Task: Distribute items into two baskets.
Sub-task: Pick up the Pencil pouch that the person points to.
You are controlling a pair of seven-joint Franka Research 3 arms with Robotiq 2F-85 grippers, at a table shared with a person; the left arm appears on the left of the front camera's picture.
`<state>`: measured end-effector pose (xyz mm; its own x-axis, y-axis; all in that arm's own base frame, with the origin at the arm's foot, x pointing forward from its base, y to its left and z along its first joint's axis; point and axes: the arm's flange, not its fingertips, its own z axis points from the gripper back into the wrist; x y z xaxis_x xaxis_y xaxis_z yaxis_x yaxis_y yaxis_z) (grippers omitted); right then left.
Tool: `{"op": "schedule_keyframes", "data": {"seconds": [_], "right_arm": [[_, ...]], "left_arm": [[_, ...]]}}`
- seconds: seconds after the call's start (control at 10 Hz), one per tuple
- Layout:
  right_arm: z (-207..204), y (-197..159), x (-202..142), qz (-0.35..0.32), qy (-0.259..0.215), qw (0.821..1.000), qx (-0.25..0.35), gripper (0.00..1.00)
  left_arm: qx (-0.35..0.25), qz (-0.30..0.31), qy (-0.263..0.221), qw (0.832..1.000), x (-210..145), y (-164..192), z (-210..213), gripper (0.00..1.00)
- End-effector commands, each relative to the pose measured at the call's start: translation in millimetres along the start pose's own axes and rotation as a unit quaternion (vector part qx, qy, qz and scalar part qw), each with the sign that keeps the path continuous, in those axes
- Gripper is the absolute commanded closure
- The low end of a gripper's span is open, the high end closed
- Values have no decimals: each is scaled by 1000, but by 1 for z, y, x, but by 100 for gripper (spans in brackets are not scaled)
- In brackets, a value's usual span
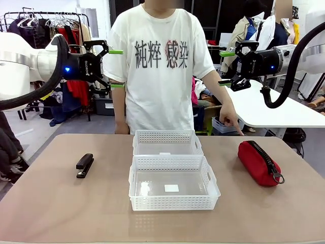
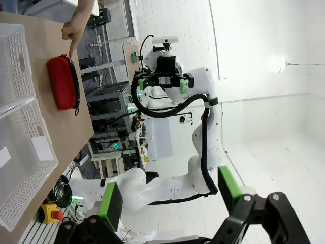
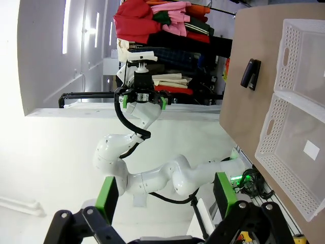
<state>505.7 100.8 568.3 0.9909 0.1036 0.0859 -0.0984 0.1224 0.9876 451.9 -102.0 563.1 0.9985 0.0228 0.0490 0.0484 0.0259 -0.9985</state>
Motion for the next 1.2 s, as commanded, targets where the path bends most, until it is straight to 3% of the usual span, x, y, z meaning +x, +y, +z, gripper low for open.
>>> {"op": "schedule_keyframes", "data": {"seconds": [0.0, 0.6, 0.7, 0.9, 1.1], "right_arm": [[1, 3, 0, 4, 0, 1000, -1, 0], [0, 0, 0, 0, 0, 1000, 0, 0], [-1, 1, 11, 19, 37, 996, -79, 0], [-3, 13, 22, 31, 98, 967, -235, 0], [-2, 16, 26, 31, 98, 921, -377, 0]], "left_arm": [[-1, -1, 0, 1000, 0, -1, -1, 0], [-1, -1, 0, 1000, 0, -1, -1, 0], [-1, -1, 0, 1000, 0, -1, -1, 0], [-1, -1, 0, 1000, 0, -1, -1, 0], [-1, -1, 0, 1000, 0, -1, -1, 0]]}}
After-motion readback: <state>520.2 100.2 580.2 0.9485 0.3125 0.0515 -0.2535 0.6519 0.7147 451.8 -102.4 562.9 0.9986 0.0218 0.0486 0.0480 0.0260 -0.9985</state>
